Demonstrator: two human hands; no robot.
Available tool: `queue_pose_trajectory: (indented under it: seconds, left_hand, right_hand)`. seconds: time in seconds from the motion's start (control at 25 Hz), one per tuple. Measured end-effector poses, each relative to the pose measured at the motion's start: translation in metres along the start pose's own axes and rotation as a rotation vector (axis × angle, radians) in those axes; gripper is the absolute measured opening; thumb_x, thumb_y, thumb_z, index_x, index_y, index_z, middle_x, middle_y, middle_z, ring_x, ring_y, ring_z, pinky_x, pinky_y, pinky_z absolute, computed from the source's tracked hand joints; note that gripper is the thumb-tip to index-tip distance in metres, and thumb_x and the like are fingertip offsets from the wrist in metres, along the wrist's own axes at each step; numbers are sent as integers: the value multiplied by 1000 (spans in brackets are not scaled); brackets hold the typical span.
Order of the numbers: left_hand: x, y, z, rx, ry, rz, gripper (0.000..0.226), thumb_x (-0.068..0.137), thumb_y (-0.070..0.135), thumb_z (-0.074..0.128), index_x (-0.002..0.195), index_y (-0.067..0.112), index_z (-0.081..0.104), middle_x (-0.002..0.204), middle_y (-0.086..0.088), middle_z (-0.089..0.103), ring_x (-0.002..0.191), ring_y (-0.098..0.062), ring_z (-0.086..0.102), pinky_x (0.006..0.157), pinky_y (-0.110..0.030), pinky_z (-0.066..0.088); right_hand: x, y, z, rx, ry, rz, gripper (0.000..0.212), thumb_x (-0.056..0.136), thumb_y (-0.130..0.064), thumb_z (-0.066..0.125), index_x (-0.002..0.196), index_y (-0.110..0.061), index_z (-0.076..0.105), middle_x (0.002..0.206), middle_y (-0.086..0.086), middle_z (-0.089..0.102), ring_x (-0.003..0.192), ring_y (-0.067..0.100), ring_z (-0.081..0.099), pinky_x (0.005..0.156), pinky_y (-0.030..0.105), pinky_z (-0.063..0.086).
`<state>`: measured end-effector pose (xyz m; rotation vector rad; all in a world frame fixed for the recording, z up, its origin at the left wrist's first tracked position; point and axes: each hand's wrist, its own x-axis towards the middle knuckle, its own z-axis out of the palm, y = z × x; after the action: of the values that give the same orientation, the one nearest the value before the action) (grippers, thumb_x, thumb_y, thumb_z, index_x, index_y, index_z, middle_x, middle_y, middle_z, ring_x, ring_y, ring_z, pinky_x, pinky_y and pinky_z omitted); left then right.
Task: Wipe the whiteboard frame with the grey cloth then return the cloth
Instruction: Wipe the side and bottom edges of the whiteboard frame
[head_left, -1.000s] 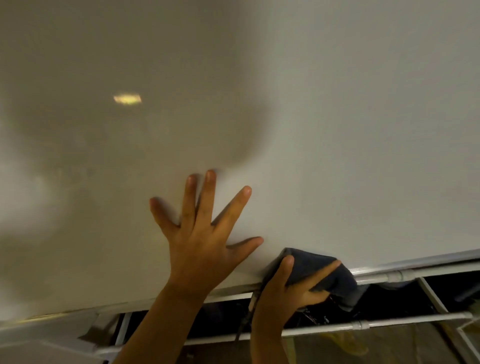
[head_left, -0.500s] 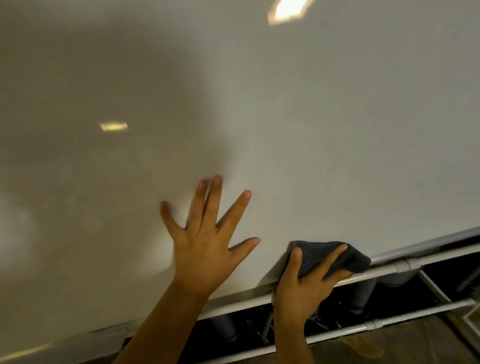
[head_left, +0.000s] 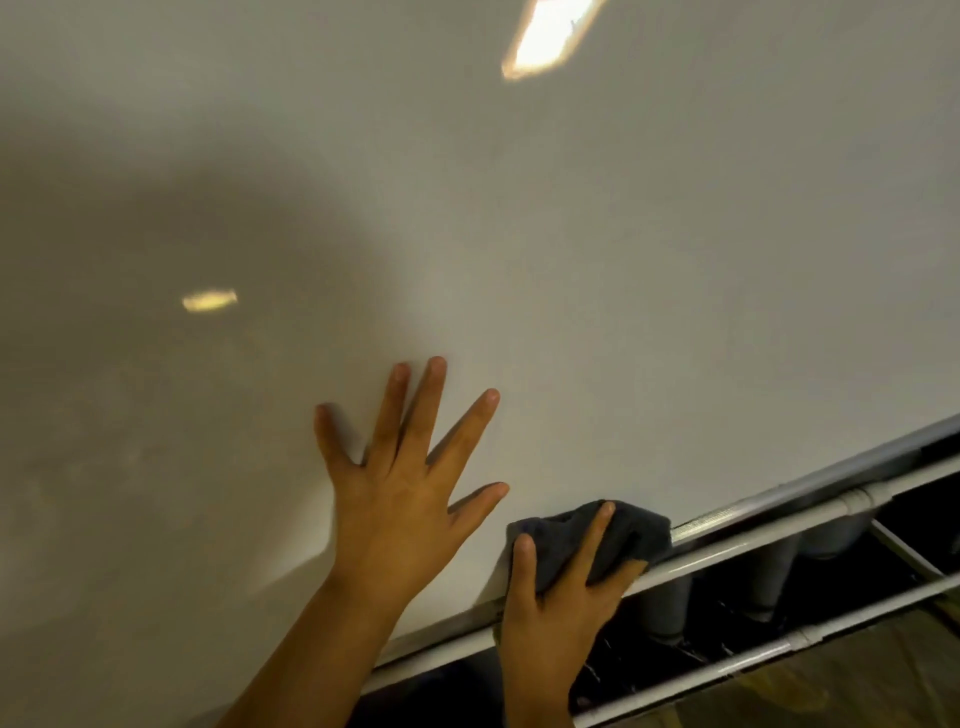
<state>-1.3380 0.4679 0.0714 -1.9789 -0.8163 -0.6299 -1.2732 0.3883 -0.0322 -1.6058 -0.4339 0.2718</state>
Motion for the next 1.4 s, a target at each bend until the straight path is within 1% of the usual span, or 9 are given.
queue_pose_trajectory:
  seconds: [0.12,0.24,0.4,0.6,0.72,0.84,0.96,1.24,1.4]
  left_hand:
    - [2,1,0,-12,-15,-1,81,82,78,24,148,33,10,159,-8,-2,145,-30,0,109,-67,-2]
    - [2,5,2,-19,-7,-23,82,81,78,25,148,33,9,159,-7,-5,145,-30,0,109,-67,-2]
    - [3,4,0,-60,8,-17,80,83,76,30,148,33,11,159,-6,-4,146,-28,-1,109,-67,-2]
    - [3,2,-3,-49,-11,-12,79,83,75,31,148,33,12,156,-8,10,145,-29,0,109,-66,-1]
    - [3,0,-3,-43,-17,1,81,82,75,33,148,33,12,156,-8,11,145,-28,-1,109,-66,-1]
    - [2,-4,-4,-47,-7,27,79,83,74,34,148,34,14,157,-7,8,146,-27,2,109,-65,-3]
    - [1,-13,-2,-61,-1,69,77,85,73,30,148,33,13,159,-4,-5,146,-25,0,110,-63,-6]
    - [-20,-61,-1,-41,-17,169,76,86,72,23,148,31,9,158,-3,-14,146,-23,-1,112,-58,-4]
    - [-35,-77,3,-27,-20,160,78,85,72,22,149,29,7,158,-4,-13,146,-23,-6,112,-57,-4]
  right_hand:
    - [10,8,-14,48,7,7,113,51,-66,63,137,-52,-9,150,-14,-30,132,2,-6,97,38,29]
    - [19,17,-23,-1,6,-67,129,39,-64,68,139,-48,-12,147,-16,-36,135,10,-3,89,38,37]
    - [11,21,-23,-127,-37,-143,111,51,-68,60,138,-52,-8,149,-16,-33,135,20,6,82,49,49]
    - [11,16,-10,-138,-36,-140,99,61,-66,56,139,-51,-2,150,-16,-30,136,21,5,89,54,44]
    - [9,9,0,-42,26,-112,93,68,-69,56,140,-49,0,150,-16,-29,137,7,-13,99,48,29]
    - [4,6,10,23,83,-99,87,69,-81,36,141,-46,2,151,-14,-27,135,-6,-21,98,40,20]
    - [0,4,22,92,145,-87,83,73,-79,33,142,-41,5,154,-4,-19,138,-3,-17,103,38,17]
    - [-49,-6,62,137,175,-59,85,74,-78,32,143,-35,7,154,3,-15,138,-2,-17,105,37,12]
    - [-77,-8,83,113,153,-43,86,72,-80,32,142,-39,5,153,4,-15,140,5,-17,106,44,15]
